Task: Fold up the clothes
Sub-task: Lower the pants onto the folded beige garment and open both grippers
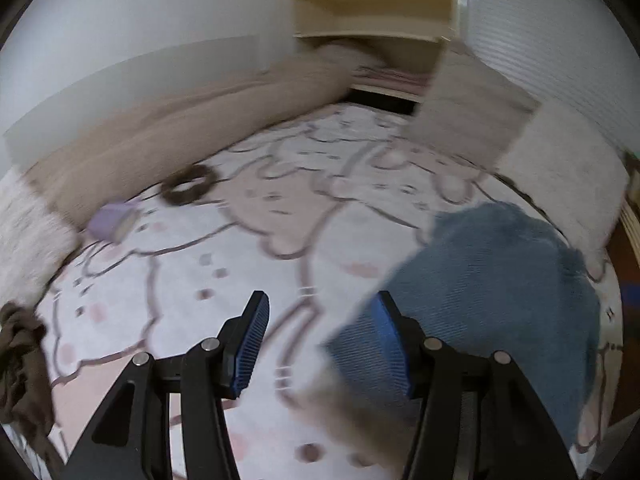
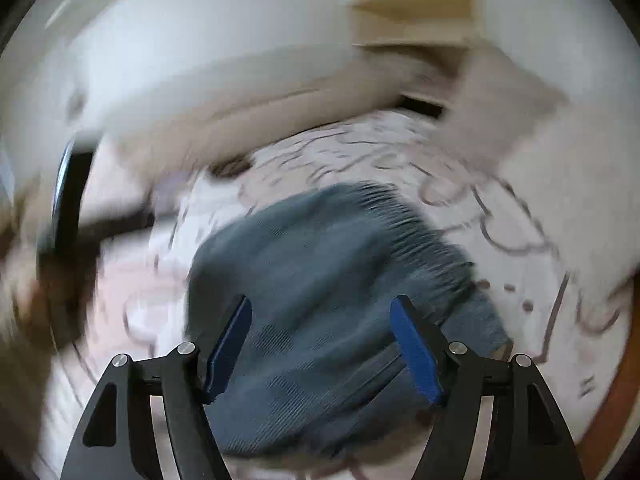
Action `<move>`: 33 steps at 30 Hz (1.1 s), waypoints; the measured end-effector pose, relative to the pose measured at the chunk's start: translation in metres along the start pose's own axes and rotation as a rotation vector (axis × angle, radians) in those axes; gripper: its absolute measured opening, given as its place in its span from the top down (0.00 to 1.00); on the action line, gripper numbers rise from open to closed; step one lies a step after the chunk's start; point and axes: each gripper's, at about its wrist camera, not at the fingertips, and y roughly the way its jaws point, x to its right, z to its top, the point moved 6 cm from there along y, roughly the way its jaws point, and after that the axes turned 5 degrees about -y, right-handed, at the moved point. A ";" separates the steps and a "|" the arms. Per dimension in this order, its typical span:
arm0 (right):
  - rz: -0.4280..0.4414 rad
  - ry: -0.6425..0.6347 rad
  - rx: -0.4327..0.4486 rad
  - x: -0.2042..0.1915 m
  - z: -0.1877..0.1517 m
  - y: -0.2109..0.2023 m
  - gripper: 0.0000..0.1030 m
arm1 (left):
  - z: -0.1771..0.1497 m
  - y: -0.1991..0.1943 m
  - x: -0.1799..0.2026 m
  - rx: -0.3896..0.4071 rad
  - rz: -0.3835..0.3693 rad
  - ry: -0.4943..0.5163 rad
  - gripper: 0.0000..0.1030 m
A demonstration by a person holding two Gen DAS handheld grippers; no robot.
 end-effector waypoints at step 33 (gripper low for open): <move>-0.125 -0.048 0.143 -0.007 -0.071 0.007 0.31 | -0.025 -0.012 0.010 0.006 0.051 -0.091 0.36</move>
